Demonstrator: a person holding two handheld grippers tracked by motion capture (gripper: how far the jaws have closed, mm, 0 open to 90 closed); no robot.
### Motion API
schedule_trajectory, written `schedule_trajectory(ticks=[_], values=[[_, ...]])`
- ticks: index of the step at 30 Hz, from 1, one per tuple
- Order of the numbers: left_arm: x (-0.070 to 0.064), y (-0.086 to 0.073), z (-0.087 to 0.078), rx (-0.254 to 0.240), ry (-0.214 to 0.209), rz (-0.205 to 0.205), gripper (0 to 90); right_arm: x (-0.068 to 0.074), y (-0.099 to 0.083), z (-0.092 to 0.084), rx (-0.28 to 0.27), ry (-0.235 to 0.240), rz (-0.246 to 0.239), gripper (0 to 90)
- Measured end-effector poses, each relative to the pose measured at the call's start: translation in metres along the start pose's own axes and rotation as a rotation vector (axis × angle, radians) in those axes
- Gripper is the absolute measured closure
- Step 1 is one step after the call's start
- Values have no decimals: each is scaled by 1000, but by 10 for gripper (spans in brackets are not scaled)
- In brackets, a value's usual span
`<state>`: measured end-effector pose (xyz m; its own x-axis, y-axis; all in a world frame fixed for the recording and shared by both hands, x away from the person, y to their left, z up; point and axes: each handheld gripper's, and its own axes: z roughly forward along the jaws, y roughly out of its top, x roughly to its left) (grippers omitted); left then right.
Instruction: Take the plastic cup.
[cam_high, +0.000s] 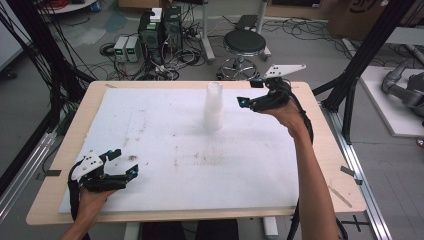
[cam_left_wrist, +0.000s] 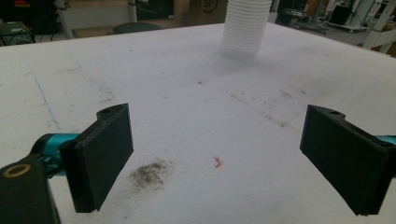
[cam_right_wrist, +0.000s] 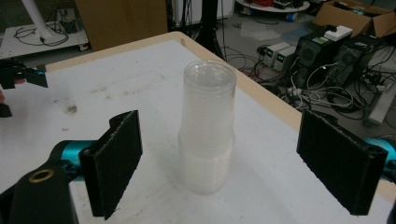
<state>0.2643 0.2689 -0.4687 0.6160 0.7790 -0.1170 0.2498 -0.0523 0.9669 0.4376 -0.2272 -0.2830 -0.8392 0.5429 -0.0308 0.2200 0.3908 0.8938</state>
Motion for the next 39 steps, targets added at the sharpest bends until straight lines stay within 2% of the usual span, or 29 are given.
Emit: schedule_trajectory(ticks=[5,14,25,33,39], values=[[0,0,0,2,-2,0,94,-4,-1,17,30,4,2,138],[0,0,1,5,-1,1,94,-7,1,36,17,6,23,138],[0,0,1,7,-6,5,94,-5,1,65,25,-5,40,139],[1,0,1,9,-11,4,94,-5,-3,81,44,5,48,139],[1,0,1,7,-14,-5,94,-2,-5,94,33,20,62,140]])
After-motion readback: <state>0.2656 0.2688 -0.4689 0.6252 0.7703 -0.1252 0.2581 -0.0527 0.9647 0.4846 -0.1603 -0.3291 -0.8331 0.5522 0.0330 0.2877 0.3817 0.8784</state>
